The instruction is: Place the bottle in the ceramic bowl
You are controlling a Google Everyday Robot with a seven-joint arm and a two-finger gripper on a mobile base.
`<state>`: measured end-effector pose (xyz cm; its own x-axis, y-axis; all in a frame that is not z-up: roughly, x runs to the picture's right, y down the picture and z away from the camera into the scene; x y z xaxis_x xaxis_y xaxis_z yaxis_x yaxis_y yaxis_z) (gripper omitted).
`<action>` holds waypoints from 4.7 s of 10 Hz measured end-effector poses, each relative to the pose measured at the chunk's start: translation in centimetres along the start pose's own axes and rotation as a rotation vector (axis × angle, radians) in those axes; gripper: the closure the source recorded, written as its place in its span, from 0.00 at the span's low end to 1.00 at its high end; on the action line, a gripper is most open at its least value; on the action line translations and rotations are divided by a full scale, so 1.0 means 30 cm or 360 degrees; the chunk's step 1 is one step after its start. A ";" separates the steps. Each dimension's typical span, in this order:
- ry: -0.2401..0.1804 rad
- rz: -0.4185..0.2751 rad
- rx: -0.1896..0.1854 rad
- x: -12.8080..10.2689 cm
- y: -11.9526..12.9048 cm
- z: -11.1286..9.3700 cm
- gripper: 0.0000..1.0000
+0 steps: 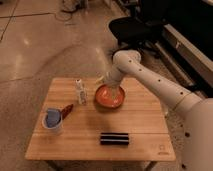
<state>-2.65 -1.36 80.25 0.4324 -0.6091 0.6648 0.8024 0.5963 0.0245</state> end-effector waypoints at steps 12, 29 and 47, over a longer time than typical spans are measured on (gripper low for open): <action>0.0067 -0.0502 -0.0234 -0.082 -0.338 0.078 0.20; 0.0206 -0.0595 -0.0366 -0.035 -0.458 0.063 1.00; 0.0300 -0.0044 -0.0437 0.154 0.058 -0.175 0.41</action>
<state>2.92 -5.89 79.44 0.4570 -0.7243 0.5162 0.8846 0.4308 -0.1787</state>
